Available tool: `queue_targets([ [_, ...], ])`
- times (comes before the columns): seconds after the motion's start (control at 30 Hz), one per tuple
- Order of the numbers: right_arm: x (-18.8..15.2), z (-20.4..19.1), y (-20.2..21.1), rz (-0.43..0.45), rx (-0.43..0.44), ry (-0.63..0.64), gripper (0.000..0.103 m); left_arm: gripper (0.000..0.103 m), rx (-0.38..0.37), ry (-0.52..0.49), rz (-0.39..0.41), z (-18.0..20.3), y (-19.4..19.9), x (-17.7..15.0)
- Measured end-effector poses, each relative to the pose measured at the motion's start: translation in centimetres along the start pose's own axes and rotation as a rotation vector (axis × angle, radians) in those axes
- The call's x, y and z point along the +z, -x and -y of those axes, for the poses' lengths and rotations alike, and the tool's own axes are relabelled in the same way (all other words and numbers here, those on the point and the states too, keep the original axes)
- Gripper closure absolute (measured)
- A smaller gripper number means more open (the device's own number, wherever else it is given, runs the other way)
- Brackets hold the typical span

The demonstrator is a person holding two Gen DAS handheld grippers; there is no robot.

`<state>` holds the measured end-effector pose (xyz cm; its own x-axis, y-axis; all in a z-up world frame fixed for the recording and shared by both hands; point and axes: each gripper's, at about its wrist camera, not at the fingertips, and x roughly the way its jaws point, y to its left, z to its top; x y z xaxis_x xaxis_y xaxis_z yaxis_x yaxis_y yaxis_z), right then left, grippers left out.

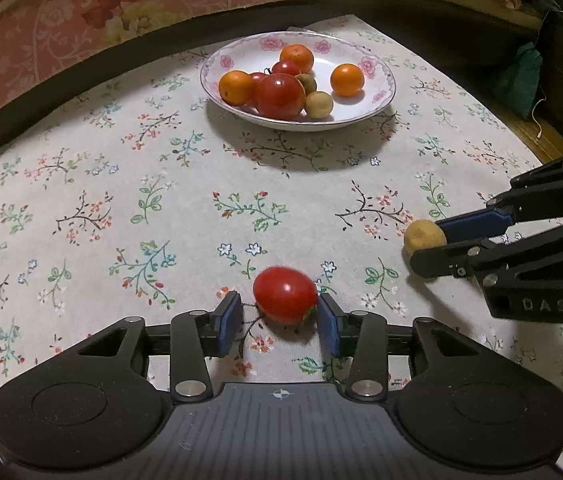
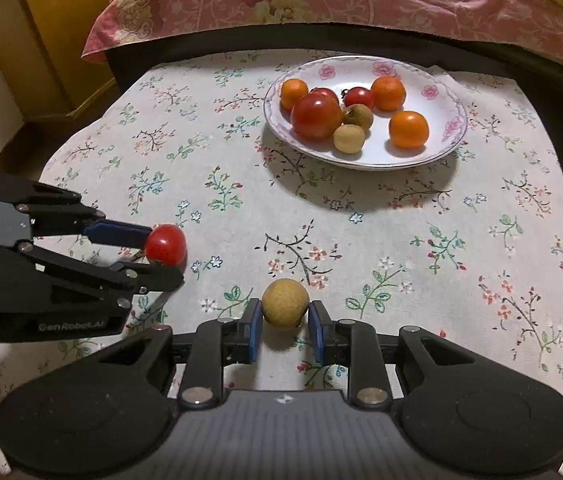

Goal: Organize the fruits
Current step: 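Lift the cherry tomato with the left tool while the right tool lifts the tan fruit toward the bowl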

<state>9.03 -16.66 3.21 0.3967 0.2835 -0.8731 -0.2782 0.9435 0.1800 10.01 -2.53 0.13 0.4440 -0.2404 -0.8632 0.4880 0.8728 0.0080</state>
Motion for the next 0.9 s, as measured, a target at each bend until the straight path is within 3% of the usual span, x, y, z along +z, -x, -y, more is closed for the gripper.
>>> queue_targets([
  [0.43, -0.12, 0.14, -0.49, -0.017, 0.001, -0.005, 0.077, 0.048, -0.008, -0.003, 0.004, -0.01, -0.25, 0.39],
  [0.53, -0.03, 0.17, -0.61, -0.019, 0.002, -0.003, 0.077, 0.043, -0.002, -0.014, 0.003, 0.06, -0.37, 0.41],
  [0.7, 0.03, 0.32, -0.71, -0.018, -0.002, -0.012, 0.068, 0.038, -0.001, -0.025, 0.005, 0.16, -0.46, 0.36],
  [0.83, 0.17, 0.25, -0.81, -0.017, -0.002, -0.013, 0.068, 0.039, -0.001, -0.026, 0.005, 0.14, -0.51, 0.33],
  [0.9, 0.23, 0.23, -0.83, -0.017, -0.002, -0.015, 0.068, 0.046, 0.002, -0.026, 0.007, 0.18, -0.51, 0.36],
])
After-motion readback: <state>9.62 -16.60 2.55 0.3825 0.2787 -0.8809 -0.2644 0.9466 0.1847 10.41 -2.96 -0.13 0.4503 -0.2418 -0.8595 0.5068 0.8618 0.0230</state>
